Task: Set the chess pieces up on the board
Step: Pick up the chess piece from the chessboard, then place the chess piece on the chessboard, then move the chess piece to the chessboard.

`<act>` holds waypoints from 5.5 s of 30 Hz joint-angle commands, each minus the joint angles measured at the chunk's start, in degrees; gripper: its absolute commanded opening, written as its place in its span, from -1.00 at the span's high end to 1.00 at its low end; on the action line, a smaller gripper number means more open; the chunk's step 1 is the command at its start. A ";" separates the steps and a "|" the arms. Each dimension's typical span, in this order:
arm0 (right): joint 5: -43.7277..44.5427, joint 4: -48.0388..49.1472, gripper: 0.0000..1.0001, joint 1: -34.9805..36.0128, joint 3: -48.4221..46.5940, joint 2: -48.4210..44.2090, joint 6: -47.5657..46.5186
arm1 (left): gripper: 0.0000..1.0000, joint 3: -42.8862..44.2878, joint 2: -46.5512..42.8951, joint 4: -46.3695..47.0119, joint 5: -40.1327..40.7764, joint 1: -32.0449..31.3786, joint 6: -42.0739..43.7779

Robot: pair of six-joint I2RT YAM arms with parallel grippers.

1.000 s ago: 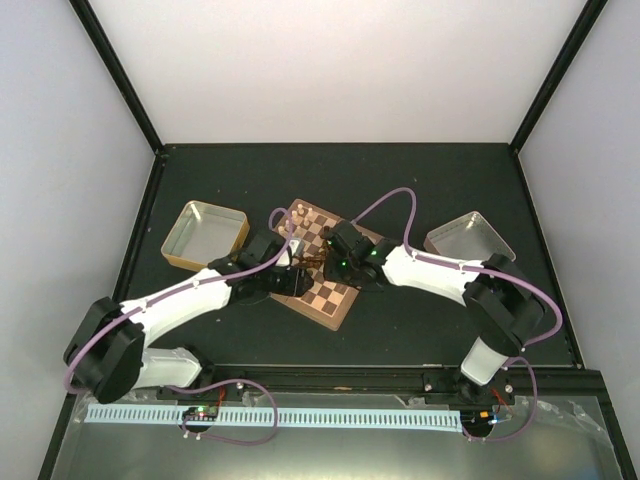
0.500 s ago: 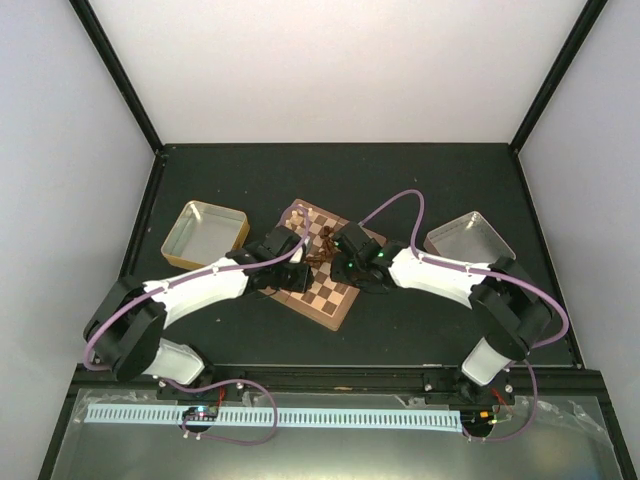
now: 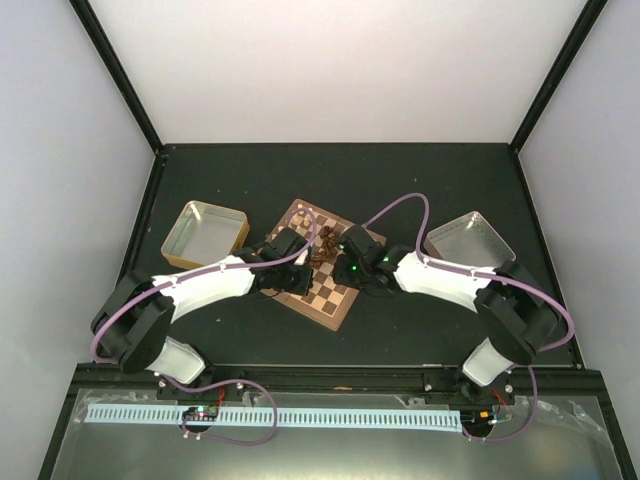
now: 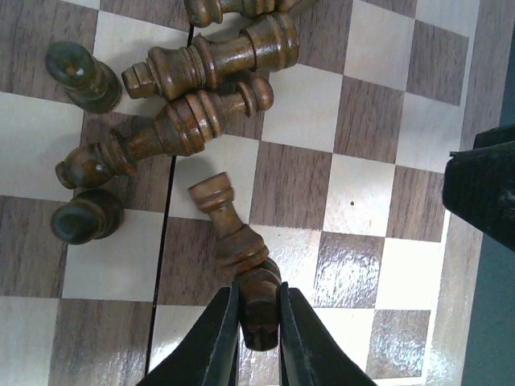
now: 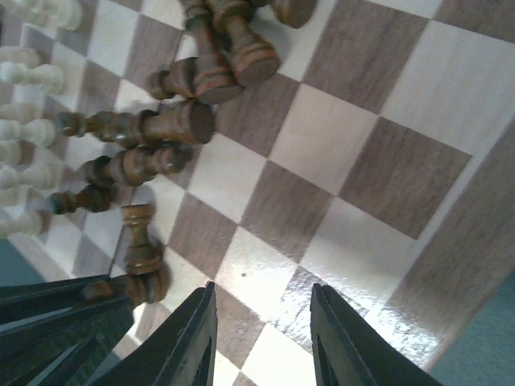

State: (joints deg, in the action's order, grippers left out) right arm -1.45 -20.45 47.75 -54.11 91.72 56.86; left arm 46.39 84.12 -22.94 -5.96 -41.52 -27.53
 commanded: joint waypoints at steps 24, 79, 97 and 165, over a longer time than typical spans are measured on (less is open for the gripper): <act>-26.63 40.00 -0.17 -5.78 20.70 -9.04 8.95 | 0.97 17.10 -4.66 -26.55 0.68 -9.00 18.70; 24.60 23.24 0.82 19.75 16.02 -4.39 -28.03 | 0.97 9.72 -10.38 -17.80 2.81 2.99 8.20; 15.81 11.92 0.00 15.16 12.26 -15.87 -19.82 | 0.97 9.07 -12.75 -17.41 2.09 3.90 8.29; 12.75 4.54 -0.05 -2.25 25.25 -32.07 -0.43 | 0.91 20.91 12.42 -16.74 -0.86 -10.65 8.66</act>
State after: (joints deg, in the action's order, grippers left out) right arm 9.52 -15.79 45.87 -29.82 60.99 55.68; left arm 64.47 94.37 -37.30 -6.00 -51.09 -20.56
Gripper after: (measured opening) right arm 0.525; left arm 0.085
